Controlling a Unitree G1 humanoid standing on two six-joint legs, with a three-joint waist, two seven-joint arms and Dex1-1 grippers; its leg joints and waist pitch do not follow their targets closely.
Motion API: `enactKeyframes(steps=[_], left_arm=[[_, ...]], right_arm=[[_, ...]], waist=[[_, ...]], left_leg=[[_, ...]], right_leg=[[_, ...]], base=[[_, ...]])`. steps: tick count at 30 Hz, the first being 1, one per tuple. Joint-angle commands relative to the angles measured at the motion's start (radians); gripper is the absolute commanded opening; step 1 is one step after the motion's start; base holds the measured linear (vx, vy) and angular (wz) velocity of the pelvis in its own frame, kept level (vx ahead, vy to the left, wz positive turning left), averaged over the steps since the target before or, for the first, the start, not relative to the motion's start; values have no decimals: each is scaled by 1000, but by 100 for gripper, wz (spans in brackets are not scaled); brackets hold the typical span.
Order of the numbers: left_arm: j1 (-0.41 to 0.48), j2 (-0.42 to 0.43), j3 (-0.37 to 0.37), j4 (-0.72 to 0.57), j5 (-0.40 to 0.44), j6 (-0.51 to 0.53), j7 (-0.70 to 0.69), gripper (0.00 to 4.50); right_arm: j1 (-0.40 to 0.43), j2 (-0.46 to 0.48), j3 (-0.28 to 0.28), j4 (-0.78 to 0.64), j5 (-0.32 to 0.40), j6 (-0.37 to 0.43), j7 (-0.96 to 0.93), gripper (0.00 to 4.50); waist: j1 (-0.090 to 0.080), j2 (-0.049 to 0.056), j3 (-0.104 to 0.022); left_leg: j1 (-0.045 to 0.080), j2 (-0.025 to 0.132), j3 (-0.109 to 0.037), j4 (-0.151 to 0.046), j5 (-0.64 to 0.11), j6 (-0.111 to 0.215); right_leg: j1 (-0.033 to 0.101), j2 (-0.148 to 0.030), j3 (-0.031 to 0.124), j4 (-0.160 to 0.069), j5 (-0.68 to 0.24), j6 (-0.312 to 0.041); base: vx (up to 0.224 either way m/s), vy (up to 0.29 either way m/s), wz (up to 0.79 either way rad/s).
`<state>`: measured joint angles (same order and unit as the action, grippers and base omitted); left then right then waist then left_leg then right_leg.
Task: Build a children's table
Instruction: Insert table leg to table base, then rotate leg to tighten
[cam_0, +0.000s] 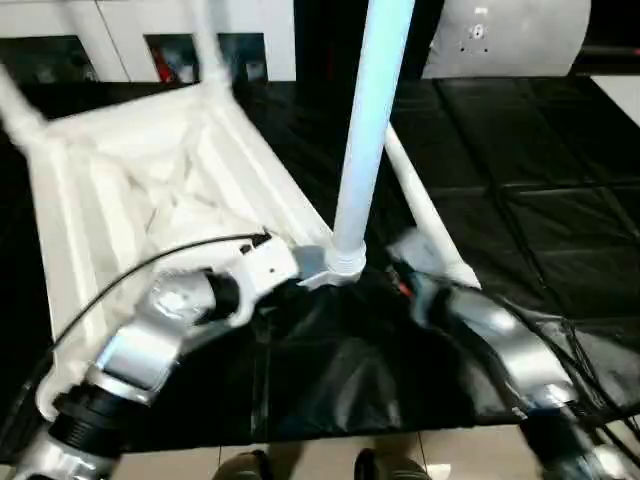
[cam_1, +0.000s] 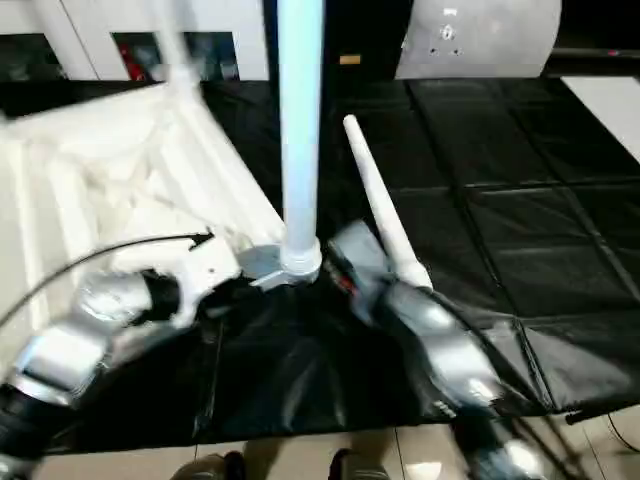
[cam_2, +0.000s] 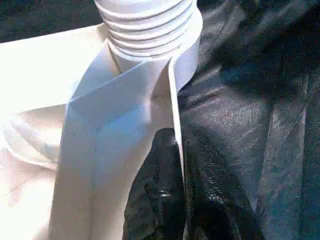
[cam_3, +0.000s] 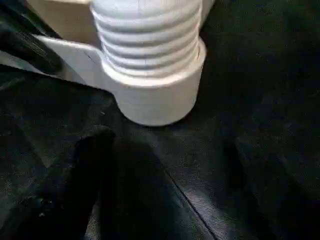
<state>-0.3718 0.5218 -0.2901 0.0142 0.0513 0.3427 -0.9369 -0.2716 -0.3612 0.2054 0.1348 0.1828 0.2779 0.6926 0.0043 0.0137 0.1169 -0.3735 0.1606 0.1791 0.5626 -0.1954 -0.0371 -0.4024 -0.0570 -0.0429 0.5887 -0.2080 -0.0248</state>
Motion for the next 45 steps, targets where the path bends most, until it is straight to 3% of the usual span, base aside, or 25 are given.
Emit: enactKeyframes(steps=[1,4,7,11,13,16,21,29,36,45], left_arm=[[9,15,-55,41,11,-33,-56,0],[-4,44,-81,91,5,-107,-124,0],[-12,65,-97,108,5,-140,-172,0],[-22,85,-110,120,-6,-189,-236,0],[-25,86,-113,125,-13,-204,-255,0],[-25,86,-117,126,-22,-215,-269,0],[-27,83,-123,132,-25,-227,-287,0],[-31,81,-128,141,-20,-241,-305,0],[-31,81,-128,146,-18,-246,-313,0],[-32,79,-130,153,-16,-245,-315,0]], right_arm=[[-4,-8,-15,-52,17,-7,23,443],[2,-53,-15,-98,55,-14,99,443],[-13,-75,-10,-109,59,-11,128,443],[-55,-79,1,-86,40,-30,164,443],[-70,-78,13,-70,34,-41,183,443],[-84,-73,28,-54,43,-50,214,443],[-108,-58,49,-11,58,-46,270,426],[-137,-32,54,49,55,-71,300,354],[-143,-24,59,58,67,-71,337,298],[-131,-20,59,66,67,-70,360,272]], waist=[[2,11,-72],[6,15,-61],[10,17,-60],[12,15,-67],[15,15,-71],[21,14,-74],[26,13,-75],[26,14,-67],[27,13,-73],[28,12,-74]], left_leg=[[7,66,-23,-43,42,156],[16,74,-22,-52,-97,118],[23,76,-21,-56,-144,74],[21,73,-20,-50,-88,74],[20,70,-19,-43,-41,96],[19,71,-18,-40,-16,116],[19,73,-19,-39,-28,117],[21,73,-19,-43,-132,56],[17,71,-19,-38,-73,82],[18,71,-18,-37,-71,86]], right_leg=[[63,-83,51,-28,270,-301],[59,-85,52,-49,40,-295],[55,-83,55,-53,-53,-286],[57,-82,56,-41,35,-294],[59,-82,55,-31,112,-305],[61,-84,55,-27,151,-311],[62,-83,52,-26,121,-318],[57,-86,56,-39,-45,-298],[59,-83,55,-29,47,-306],[59,-83,54,-28,37,-307]], base=[[0,0,0],[0,0,0],[0,0,0],[0,0,0],[0,0,0],[0,0,0],[0,0,0],[0,0,0],[0,0,0],[0,0,0]])
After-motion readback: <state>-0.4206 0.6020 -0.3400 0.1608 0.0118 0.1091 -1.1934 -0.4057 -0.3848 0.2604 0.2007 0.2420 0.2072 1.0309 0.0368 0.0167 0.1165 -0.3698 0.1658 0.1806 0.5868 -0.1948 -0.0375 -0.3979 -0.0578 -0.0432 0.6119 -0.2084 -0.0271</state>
